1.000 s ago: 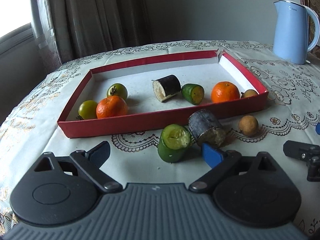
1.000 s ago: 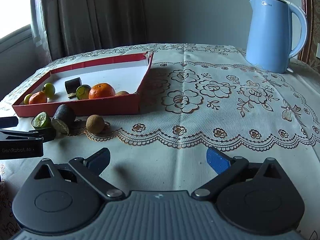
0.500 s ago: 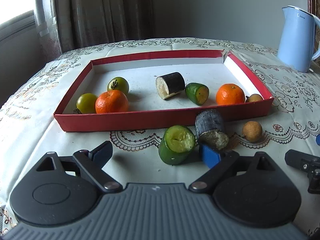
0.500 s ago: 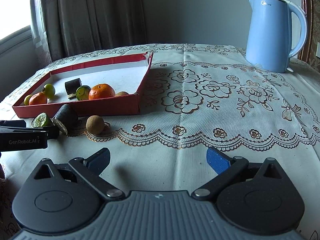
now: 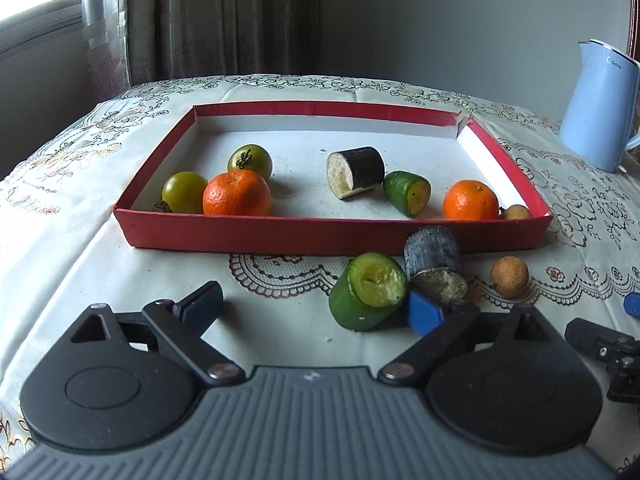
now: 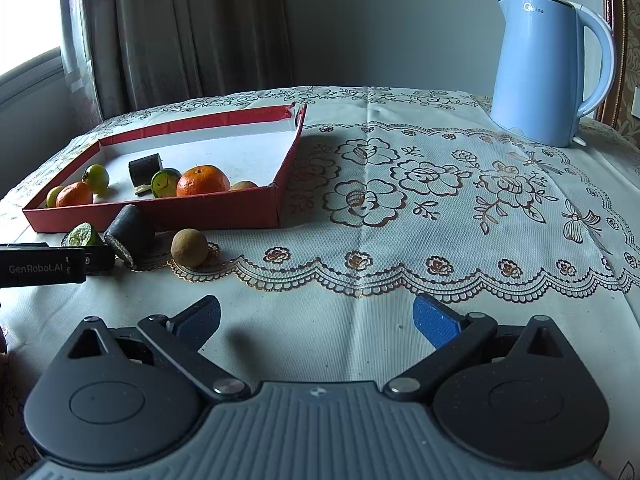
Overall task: Organize fruits
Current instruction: 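Close the left gripper on the cucumber chunk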
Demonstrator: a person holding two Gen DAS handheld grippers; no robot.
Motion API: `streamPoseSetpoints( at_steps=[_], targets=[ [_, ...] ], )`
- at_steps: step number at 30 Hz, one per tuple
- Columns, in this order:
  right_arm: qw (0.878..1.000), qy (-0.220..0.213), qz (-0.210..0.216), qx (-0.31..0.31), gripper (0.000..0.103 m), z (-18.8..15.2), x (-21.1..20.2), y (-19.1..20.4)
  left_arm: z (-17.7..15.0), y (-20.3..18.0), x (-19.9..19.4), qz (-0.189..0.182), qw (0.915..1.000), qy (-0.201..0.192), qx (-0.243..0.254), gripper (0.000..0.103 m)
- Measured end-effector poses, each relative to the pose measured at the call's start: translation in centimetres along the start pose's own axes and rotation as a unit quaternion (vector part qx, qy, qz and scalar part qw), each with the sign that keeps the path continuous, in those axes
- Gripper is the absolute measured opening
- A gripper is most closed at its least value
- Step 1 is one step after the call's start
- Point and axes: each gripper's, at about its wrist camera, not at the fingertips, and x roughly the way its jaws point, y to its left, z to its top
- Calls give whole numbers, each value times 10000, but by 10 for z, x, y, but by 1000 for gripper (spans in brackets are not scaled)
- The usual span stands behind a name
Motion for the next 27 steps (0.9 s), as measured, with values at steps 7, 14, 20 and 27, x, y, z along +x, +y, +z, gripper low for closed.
streamPoseSetpoints(
  at_steps=[7,14,20,27],
  targets=[
    [10000,8,-20,-21,103,0,0,1,2,-2,4,34,10000,81,31,96],
    [10000,14,-32,-34,103,0,0,1,3,-5,7,79,9998,121,112,96],
    [10000,13,-32,-34,103,0,0,1,2,-5,4,16,9999,74,146,93],
    [10000,14,-33,-35,103,0,0,2,1,-5,1,-22,9999,2,164,83]
  ],
)
